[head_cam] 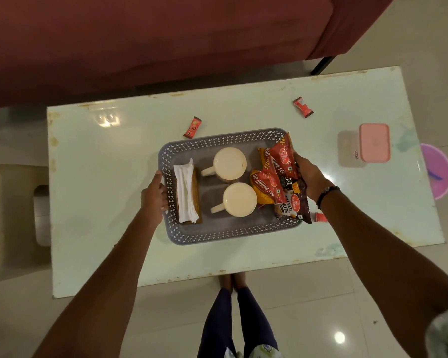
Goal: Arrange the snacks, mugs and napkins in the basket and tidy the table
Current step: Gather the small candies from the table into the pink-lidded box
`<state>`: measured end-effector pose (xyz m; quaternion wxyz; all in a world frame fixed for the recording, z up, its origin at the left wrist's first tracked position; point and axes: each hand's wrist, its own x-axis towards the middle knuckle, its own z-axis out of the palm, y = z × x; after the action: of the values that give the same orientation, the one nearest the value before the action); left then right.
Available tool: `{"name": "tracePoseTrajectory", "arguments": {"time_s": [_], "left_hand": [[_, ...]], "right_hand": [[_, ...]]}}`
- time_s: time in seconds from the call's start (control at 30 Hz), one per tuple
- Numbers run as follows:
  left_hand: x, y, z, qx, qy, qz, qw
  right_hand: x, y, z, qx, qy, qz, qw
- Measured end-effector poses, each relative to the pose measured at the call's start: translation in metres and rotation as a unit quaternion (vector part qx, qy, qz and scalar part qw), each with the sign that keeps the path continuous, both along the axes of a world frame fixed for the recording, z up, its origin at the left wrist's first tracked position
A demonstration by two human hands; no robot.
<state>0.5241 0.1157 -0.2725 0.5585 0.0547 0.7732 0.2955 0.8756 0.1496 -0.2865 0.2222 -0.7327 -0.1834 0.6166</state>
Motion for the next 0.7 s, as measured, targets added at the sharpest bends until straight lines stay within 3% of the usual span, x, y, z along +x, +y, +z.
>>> {"name": "tracePoseTrajectory", "arguments": {"time_s": [0.47, 0.57, 0.63, 0.7], "left_hand": [[-0.002, 0.009, -0.005, 0.010, -0.005, -0.006, 1.000], [0.001, 0.012, 0.000, -0.021, 0.073, -0.070, 0.995], [0.007, 0.014, -0.001, -0.031, 0.174, -0.115, 0.978], [0.014, 0.011, 0.007, 0.015, 0.283, -0.141, 0.948]], "right_hand": [[-0.006, 0.015, -0.001, 0.010, -0.043, 0.003, 0.999], [-0.010, 0.019, 0.005, 0.010, -0.150, 0.047, 0.987], [-0.011, 0.021, 0.009, 0.031, -0.251, 0.110, 0.961], [-0.010, 0.019, 0.013, 0.064, -0.299, 0.125, 0.944]]}}
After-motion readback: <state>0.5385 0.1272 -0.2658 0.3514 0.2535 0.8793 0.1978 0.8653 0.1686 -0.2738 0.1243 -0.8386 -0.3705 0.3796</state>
